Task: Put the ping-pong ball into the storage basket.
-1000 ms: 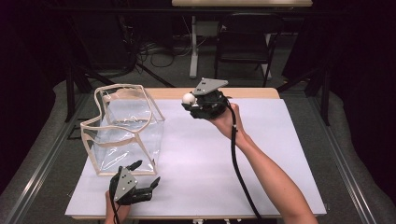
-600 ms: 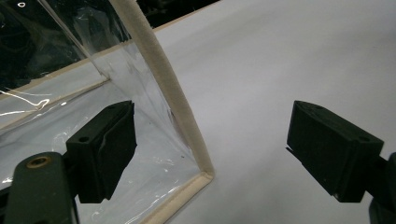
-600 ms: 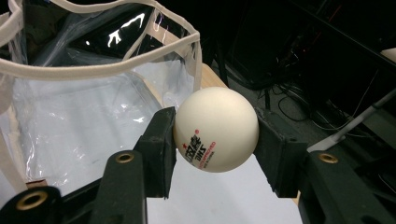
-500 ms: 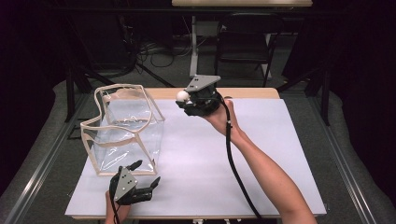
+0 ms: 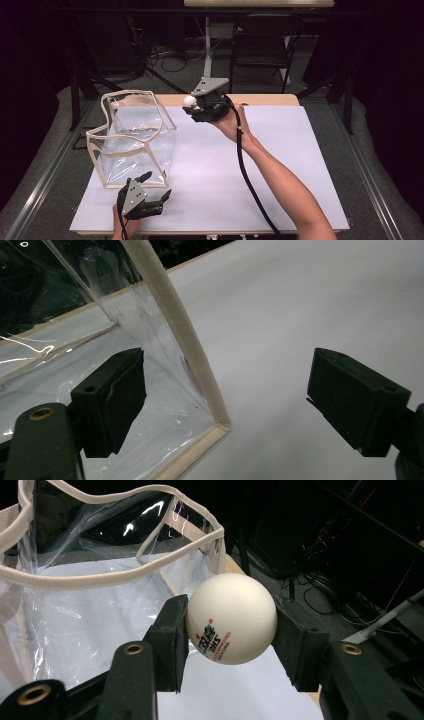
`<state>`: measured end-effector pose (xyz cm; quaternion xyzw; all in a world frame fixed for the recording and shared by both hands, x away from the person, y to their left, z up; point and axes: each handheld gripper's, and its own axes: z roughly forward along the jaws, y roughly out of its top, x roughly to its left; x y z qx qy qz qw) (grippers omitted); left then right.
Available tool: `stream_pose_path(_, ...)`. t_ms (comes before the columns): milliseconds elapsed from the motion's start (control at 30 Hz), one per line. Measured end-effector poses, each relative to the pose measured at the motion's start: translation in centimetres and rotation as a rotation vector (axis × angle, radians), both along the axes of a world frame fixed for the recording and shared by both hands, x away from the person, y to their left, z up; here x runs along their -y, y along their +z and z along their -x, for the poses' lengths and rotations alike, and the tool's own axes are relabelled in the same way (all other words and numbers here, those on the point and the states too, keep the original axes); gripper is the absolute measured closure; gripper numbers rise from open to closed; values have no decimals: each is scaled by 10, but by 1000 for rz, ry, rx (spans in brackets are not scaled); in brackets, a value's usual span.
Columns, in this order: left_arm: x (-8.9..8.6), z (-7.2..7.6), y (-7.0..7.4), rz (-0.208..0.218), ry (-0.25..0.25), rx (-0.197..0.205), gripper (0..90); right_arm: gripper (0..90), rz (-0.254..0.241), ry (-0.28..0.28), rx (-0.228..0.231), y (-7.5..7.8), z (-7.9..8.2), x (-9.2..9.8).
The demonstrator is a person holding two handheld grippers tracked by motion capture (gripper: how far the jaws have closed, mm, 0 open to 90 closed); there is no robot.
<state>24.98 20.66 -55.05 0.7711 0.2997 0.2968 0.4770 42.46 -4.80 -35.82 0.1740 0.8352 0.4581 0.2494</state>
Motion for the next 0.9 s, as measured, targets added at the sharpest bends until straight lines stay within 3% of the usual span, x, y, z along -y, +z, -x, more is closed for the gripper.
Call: stream_pose_path(900,-1,0,0,2,4,-1,160,515,13,35,-3,7,-1,-24)
